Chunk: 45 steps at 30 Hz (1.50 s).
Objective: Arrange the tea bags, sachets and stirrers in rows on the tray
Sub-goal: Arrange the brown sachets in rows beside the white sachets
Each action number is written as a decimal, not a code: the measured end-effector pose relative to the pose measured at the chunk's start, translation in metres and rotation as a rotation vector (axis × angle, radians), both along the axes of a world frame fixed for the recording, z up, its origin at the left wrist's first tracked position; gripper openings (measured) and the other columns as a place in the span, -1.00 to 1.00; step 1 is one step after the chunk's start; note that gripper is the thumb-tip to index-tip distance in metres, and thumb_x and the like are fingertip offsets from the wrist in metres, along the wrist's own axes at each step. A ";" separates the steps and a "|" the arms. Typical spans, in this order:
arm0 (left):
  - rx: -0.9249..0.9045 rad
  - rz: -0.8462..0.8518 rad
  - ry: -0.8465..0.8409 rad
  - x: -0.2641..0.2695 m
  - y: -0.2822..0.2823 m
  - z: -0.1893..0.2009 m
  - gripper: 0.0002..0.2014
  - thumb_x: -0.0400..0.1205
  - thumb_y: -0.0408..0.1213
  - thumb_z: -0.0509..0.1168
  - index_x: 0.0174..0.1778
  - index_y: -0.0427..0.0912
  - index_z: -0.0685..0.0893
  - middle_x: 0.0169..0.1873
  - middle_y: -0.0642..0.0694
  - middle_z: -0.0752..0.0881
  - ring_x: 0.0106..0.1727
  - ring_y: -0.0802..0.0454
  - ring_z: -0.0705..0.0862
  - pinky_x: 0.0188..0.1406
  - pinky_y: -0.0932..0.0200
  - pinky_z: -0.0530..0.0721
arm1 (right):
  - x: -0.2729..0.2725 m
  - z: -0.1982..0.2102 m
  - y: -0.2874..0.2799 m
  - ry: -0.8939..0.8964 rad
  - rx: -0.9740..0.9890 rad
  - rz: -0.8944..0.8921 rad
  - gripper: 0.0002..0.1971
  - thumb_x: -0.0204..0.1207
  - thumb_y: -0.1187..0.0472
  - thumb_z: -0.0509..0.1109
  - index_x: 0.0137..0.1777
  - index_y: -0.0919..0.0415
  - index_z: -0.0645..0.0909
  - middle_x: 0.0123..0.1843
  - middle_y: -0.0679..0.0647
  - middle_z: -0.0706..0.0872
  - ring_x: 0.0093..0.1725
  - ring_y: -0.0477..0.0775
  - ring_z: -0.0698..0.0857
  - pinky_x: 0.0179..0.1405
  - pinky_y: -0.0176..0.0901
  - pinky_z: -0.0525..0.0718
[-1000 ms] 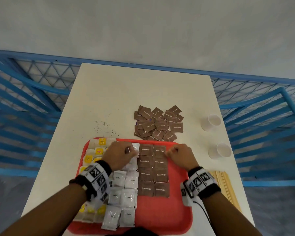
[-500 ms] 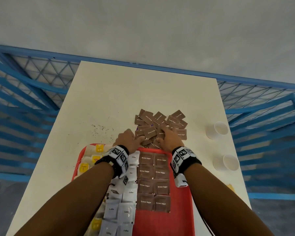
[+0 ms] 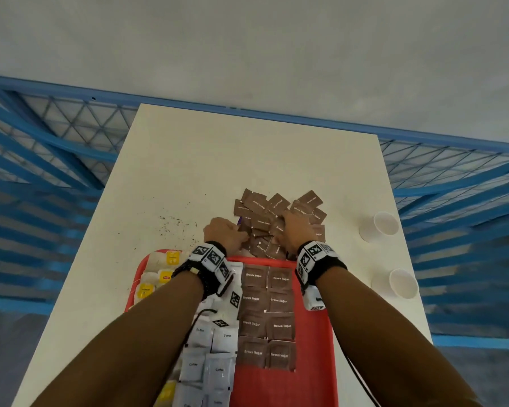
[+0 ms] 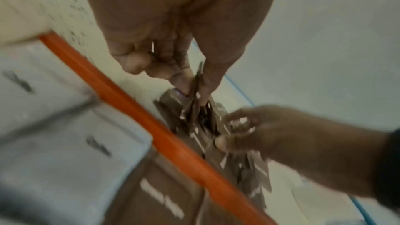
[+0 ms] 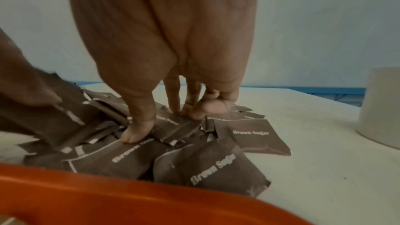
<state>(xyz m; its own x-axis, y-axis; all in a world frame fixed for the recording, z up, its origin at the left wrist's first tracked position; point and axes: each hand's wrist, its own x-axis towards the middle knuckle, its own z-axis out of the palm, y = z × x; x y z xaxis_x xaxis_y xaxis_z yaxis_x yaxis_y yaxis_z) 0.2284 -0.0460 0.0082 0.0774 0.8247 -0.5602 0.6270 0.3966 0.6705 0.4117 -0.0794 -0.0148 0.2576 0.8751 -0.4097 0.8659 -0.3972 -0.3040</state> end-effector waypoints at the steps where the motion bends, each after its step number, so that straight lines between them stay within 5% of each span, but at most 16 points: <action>1: 0.012 0.040 -0.048 -0.009 0.001 0.003 -0.67 0.41 -0.29 0.55 -0.56 -0.10 0.55 -0.57 0.02 0.61 -0.45 0.08 0.57 -0.50 0.30 0.44 | 0.001 0.000 0.001 0.055 0.001 -0.033 -0.47 0.44 0.19 0.56 0.38 0.23 0.50 0.28 0.23 0.67 0.30 0.29 0.62 0.28 0.17 0.64; 4: -0.065 0.170 -0.273 -0.035 0.002 0.009 -0.85 0.38 -0.35 0.52 -0.45 -0.18 0.68 -0.51 -0.04 0.72 -0.34 0.03 0.65 -0.28 0.21 0.61 | 0.006 0.009 0.002 0.156 -0.027 -0.073 -0.45 0.43 0.20 0.59 0.41 0.24 0.55 0.28 0.19 0.70 0.23 0.23 0.70 0.25 0.13 0.69; 6: -0.166 0.271 -0.448 -0.048 0.000 0.010 -0.95 0.47 -0.42 0.45 -0.28 -0.26 0.72 -0.30 -0.18 0.75 -0.14 -0.09 0.70 -0.16 0.07 0.74 | 0.006 0.022 0.002 0.146 -0.009 -0.052 -0.66 0.54 0.15 0.47 0.28 0.23 0.66 0.20 0.15 0.72 0.19 0.17 0.70 0.21 -0.01 0.66; 8: -0.262 0.331 -0.586 -0.053 -0.005 0.013 -0.96 0.56 -0.49 0.35 -0.11 -0.37 0.68 -0.11 -0.32 0.75 0.01 -0.20 0.76 -0.02 -0.04 0.81 | 0.002 0.039 -0.003 0.216 0.022 -0.036 -0.86 0.64 0.17 0.35 -0.13 0.14 0.66 -0.10 0.05 0.72 -0.12 0.02 0.69 -0.15 -0.24 0.59; 10: -0.359 0.358 -0.693 -0.054 -0.012 0.014 -0.81 0.60 -0.53 0.23 0.11 -0.46 0.60 0.07 -0.45 0.74 0.08 -0.31 0.81 -0.03 -0.14 0.82 | -0.011 0.056 -0.011 0.423 0.003 -0.052 -0.71 0.69 0.20 0.32 -0.32 0.08 0.56 -0.30 -0.03 0.68 -0.41 -0.12 0.59 -0.45 -0.39 0.47; 13: -0.427 0.339 -0.711 -0.046 -0.026 0.015 -0.79 0.58 -0.53 0.11 0.05 -0.42 0.60 -0.08 -0.37 0.76 -0.12 -0.22 0.80 -0.13 -0.14 0.84 | -0.036 0.072 -0.024 0.709 -0.045 -0.106 -0.82 0.67 0.33 0.33 -0.18 0.23 0.66 -0.42 -0.05 0.72 -0.57 -0.19 0.59 -0.59 -0.39 0.50; 15: -0.467 0.298 -0.748 -0.039 -0.034 0.016 -0.79 0.62 -0.43 0.13 0.00 -0.35 0.67 -0.21 -0.26 0.78 -0.22 -0.14 0.78 -0.17 -0.11 0.81 | -0.048 0.070 -0.028 0.743 -0.045 -0.135 -0.97 0.59 0.37 0.43 -0.07 0.29 0.68 -0.43 0.00 0.72 -0.60 -0.20 0.62 -0.62 -0.39 0.53; 17: -0.462 0.222 -0.761 -0.037 -0.039 0.017 -0.83 0.72 -0.30 0.24 0.01 -0.25 0.73 -0.25 -0.17 0.83 -0.23 -0.09 0.82 -0.12 -0.06 0.81 | -0.054 0.063 -0.028 0.741 -0.059 -0.157 -0.90 0.49 0.32 0.54 -0.06 0.31 0.70 -0.40 0.05 0.74 -0.58 -0.16 0.64 -0.59 -0.37 0.57; 21: -0.424 0.149 -0.727 -0.050 -0.044 0.010 -0.72 0.65 -0.36 0.40 0.26 -0.36 0.64 -0.11 -0.19 0.83 -0.13 -0.07 0.82 -0.20 0.07 0.81 | -0.051 0.063 -0.021 0.663 -0.156 -0.028 -0.80 0.51 0.11 0.55 -0.06 0.28 0.78 -0.42 0.09 0.73 -0.58 -0.13 0.59 -0.53 -0.33 0.56; 24: -0.401 0.206 -0.692 -0.061 -0.046 0.007 -0.63 0.61 -0.45 0.43 0.31 -0.41 0.58 0.00 -0.34 0.79 -0.10 -0.14 0.81 -0.27 0.06 0.80 | -0.042 0.056 -0.002 0.497 -0.030 -0.007 -0.79 0.54 0.01 0.50 -0.08 0.17 0.79 -0.17 0.13 0.82 -0.27 -0.02 0.71 -0.22 -0.14 0.70; 25: -0.404 0.239 -0.692 -0.065 -0.046 0.007 -0.61 0.59 -0.46 0.44 0.32 -0.41 0.57 0.05 -0.38 0.78 -0.08 -0.18 0.81 -0.27 0.02 0.81 | -0.040 0.052 0.004 0.338 0.027 0.027 -0.83 0.55 0.08 0.48 0.05 0.14 0.77 0.00 0.09 0.81 -0.08 0.00 0.73 -0.04 -0.09 0.72; 27: -0.422 0.285 -0.723 -0.071 -0.048 0.009 -0.66 0.61 -0.49 0.40 0.31 -0.39 0.58 0.02 -0.38 0.78 -0.05 -0.26 0.80 -0.19 -0.11 0.83 | -0.037 0.040 0.010 0.037 -0.005 0.217 -0.53 0.49 0.18 0.44 0.43 0.05 0.56 0.40 0.09 0.60 0.34 0.14 0.59 0.33 0.09 0.61; 30: -0.512 0.316 -0.817 -0.081 -0.051 0.013 -0.74 0.67 -0.51 0.29 0.27 -0.29 0.68 -0.01 -0.36 0.81 0.02 -0.38 0.80 -0.02 -0.28 0.81 | -0.044 0.024 0.010 -0.089 -0.080 0.433 -0.23 0.46 0.06 0.42 0.66 -0.08 0.20 0.67 0.03 0.25 0.60 0.28 0.25 0.49 0.36 0.41; 36: -0.590 0.257 -0.883 -0.089 -0.059 0.019 -0.68 0.66 -0.60 0.13 0.12 -0.27 0.75 0.00 -0.38 0.76 0.07 -0.48 0.78 -0.04 -0.28 0.81 | -0.049 0.003 0.020 -0.188 0.032 0.453 -0.44 0.58 0.23 0.26 0.60 0.00 0.32 0.67 0.03 0.30 0.59 0.28 0.32 0.42 0.30 0.54; 41: -0.635 0.210 -0.922 -0.087 -0.062 0.022 -0.58 0.60 -0.63 0.03 0.19 -0.22 0.68 0.03 -0.36 0.77 -0.03 -0.36 0.79 -0.24 -0.08 0.80 | -0.049 0.011 0.028 -0.215 0.054 0.425 -0.73 0.65 0.30 0.18 0.29 0.17 0.58 0.28 0.14 0.66 0.18 0.26 0.66 -0.09 0.01 0.63; 45: -0.661 0.219 -0.943 -0.087 -0.065 0.022 -0.57 0.57 -0.61 0.00 0.16 -0.23 0.68 0.07 -0.40 0.75 -0.01 -0.35 0.77 -0.20 -0.12 0.78 | -0.045 0.014 0.028 -0.205 0.058 0.403 -0.77 0.66 0.27 0.16 0.22 0.19 0.59 0.21 0.15 0.66 0.17 0.25 0.68 -0.03 0.06 0.66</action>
